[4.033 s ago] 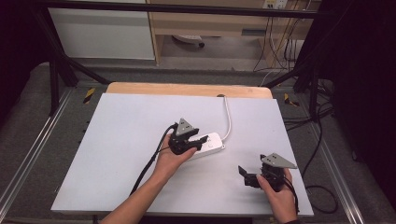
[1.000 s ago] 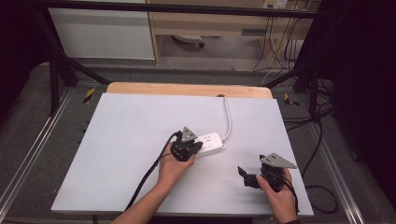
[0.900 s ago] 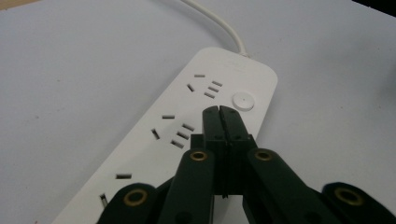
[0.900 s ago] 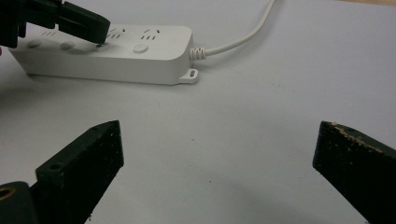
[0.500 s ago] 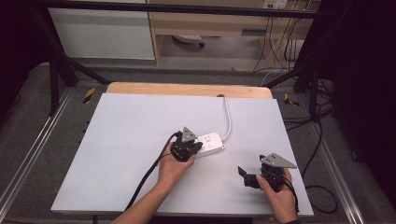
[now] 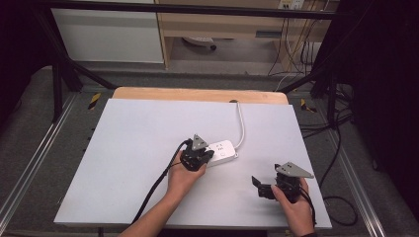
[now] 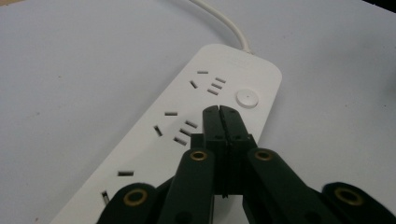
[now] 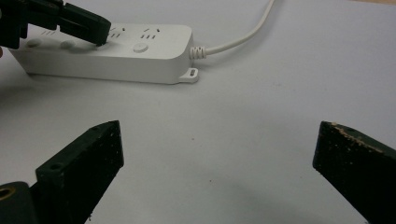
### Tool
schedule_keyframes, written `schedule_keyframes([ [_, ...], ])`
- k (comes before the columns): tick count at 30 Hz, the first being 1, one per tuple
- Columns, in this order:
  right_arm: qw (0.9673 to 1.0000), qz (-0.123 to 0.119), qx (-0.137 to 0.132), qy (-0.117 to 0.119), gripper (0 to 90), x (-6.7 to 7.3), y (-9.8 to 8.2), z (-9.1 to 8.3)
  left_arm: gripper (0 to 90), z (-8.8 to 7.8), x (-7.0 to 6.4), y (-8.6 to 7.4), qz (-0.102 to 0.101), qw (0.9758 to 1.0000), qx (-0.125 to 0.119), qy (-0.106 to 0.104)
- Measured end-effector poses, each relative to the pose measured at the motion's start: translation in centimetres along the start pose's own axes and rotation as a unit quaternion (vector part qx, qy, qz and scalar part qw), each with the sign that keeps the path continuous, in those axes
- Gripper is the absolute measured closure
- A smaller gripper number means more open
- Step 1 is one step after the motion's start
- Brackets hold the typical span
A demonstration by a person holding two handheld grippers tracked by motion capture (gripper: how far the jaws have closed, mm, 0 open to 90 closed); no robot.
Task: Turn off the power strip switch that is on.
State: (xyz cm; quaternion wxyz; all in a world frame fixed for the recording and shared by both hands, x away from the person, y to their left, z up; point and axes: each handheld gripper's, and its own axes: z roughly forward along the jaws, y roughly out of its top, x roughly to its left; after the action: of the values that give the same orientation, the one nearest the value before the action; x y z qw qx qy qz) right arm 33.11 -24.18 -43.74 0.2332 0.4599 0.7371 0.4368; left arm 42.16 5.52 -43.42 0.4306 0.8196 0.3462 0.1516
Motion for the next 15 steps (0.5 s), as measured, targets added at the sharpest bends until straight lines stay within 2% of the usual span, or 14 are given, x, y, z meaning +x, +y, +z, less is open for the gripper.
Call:
schedule_keyframes([
  [15,1.0000,0.001,0.002,0.001,2.6,0.03,0.00,0.00,90.0,0.14,-0.17,-0.09,0.005,1.0000,0.006,0.004],
])
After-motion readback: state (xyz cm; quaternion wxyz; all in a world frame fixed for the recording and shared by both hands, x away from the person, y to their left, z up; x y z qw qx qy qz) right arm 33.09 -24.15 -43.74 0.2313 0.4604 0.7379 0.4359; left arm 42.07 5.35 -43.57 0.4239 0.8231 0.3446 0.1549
